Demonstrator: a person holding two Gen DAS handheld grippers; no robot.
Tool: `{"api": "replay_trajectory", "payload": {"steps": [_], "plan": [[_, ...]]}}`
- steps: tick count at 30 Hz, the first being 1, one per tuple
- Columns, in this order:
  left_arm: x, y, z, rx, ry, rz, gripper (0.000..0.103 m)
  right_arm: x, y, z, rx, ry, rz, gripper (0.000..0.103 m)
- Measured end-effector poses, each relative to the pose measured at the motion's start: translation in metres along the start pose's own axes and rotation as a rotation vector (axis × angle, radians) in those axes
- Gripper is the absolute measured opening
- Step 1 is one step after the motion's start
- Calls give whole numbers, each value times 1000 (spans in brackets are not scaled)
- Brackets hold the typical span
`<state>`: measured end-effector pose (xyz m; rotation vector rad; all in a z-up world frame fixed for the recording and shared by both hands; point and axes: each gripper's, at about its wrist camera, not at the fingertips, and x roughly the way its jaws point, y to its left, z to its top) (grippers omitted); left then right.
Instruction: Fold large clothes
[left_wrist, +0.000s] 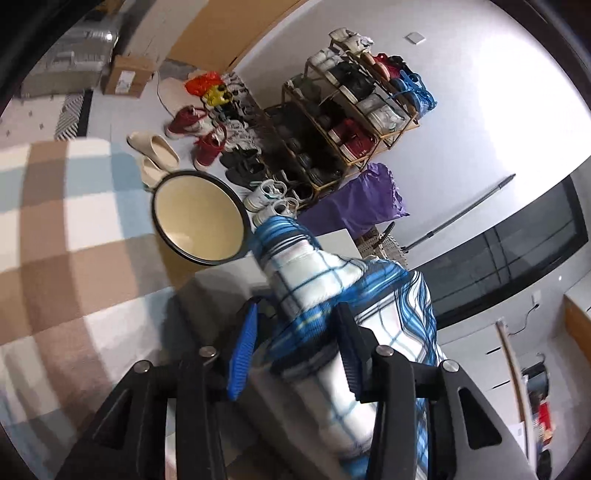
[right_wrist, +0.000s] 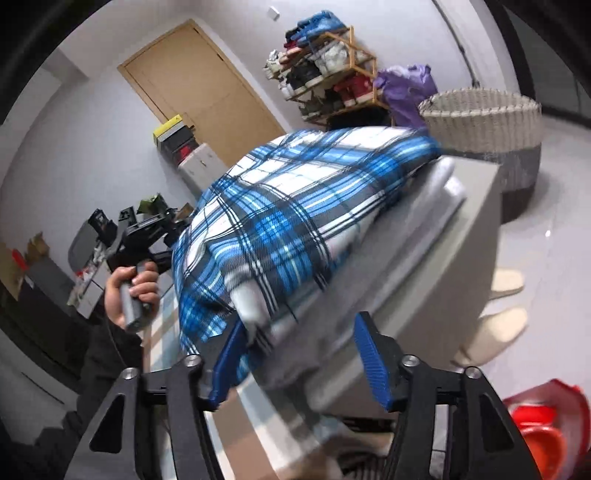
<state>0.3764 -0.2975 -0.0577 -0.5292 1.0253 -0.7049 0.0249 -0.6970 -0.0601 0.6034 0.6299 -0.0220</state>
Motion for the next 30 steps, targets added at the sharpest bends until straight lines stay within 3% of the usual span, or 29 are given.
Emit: {"api": "replay_trajectory", "payload": {"steps": [2, 4, 7, 9, 10, 13, 14, 15, 19, 30], "plan": [[-19, -9, -6, 63, -25, 23, 37, -15, 6, -2, -25, -53, -20, 80], [-40, -22, -20, 161, -56, 65, 56, -27, 17, -3, -75, -100, -32, 87], [-72, -45, -52, 350, -110, 123, 69, -37, 40, -6, -172, -149, -65, 101], [-89, -57, -73, 443, -128, 152, 82, -42, 54, -10, -218, -178, -85, 103], [-100, -62, -87, 479, -134, 150, 84, -43, 62, -10, -230, -195, -95, 103], [-119, -67, -116, 509, -133, 110, 89, -42, 75, -13, -244, -214, -96, 103], [-121, -68, -121, 510, -127, 103, 99, -41, 79, -14, -244, -209, -90, 103], [-122, -69, -127, 511, -128, 100, 102, -39, 82, -13, -245, -199, -86, 103], [-126, -79, -149, 568, -150, 125, 102, -35, 96, -18, -252, -187, -67, 103], [-135, -100, -173, 679, -165, 74, 102, -35, 121, -24, -332, -196, -67, 103]]}}
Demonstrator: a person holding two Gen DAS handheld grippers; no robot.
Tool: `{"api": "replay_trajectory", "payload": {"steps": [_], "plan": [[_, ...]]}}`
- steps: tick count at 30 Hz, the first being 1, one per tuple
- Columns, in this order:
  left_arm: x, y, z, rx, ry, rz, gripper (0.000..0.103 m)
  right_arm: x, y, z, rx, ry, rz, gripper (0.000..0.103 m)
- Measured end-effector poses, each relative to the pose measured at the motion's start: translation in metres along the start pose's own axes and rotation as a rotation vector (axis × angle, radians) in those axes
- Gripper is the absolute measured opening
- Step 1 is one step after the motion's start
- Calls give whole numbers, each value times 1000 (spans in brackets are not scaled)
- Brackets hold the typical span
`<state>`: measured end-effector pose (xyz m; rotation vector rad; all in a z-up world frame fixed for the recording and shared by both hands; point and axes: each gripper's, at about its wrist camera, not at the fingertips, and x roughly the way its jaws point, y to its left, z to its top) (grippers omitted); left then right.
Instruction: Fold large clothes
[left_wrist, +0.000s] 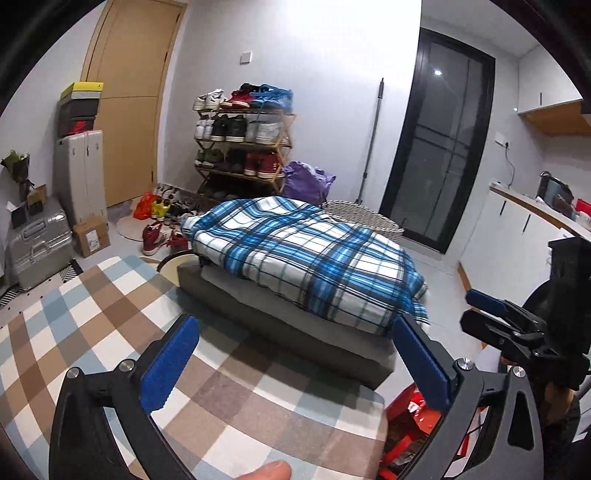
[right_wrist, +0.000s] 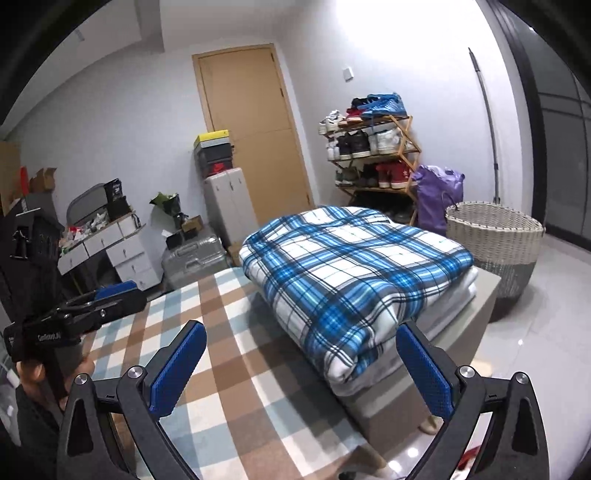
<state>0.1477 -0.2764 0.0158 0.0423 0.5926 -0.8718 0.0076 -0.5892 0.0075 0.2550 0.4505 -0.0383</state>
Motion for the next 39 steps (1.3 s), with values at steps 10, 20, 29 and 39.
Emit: {"api": "replay_trajectory", "payload": {"steps": [10, 20, 29, 39], "plan": [[-3, -9, -7, 33, -9, 33, 102, 0, -4, 2, -22, -15, 3, 103], [-3, -12, -9, 31, -11, 35, 102, -2, -8, 3, -25, -20, 2, 103], [-4, -14, -8, 38, -12, 43, 102, -5, -12, 4, -20, -26, 7, 103], [-2, -14, -7, 36, -11, 41, 102, -3, -8, 5, -35, -16, 14, 103]]}}
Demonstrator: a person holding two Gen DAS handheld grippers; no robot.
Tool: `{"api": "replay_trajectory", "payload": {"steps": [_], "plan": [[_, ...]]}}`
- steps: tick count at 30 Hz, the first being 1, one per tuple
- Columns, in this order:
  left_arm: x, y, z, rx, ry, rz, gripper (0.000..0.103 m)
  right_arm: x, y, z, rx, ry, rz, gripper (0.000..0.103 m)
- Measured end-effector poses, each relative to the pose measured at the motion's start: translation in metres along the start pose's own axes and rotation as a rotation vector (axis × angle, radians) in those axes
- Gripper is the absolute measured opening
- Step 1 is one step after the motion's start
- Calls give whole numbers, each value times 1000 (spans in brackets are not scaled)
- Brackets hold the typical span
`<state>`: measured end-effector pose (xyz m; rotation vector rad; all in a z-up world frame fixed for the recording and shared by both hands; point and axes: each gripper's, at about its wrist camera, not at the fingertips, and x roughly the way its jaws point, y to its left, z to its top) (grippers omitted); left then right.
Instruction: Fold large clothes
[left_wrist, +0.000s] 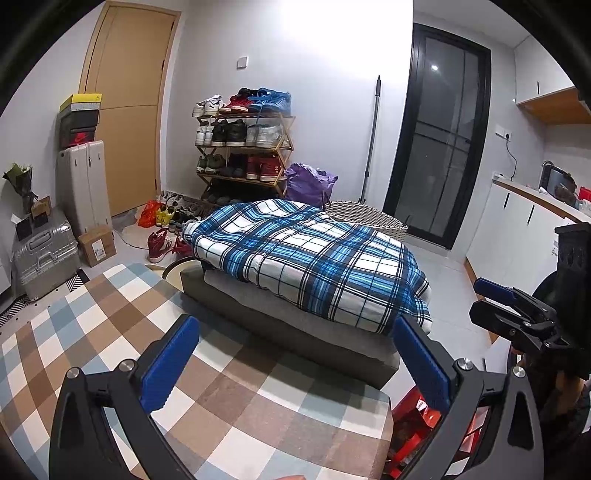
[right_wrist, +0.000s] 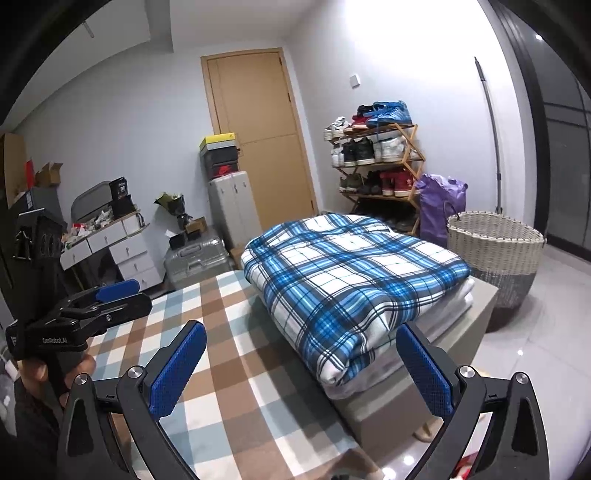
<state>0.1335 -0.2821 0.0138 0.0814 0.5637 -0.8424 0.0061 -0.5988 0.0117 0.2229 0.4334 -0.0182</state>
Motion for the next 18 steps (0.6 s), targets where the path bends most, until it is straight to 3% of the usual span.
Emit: {"api": "replay_trajectory", "payload": {"steps": [18], "plan": [[-2, 0, 0, 9, -14, -6, 102, 4, 3, 3, -25, 11, -1, 103]]}}
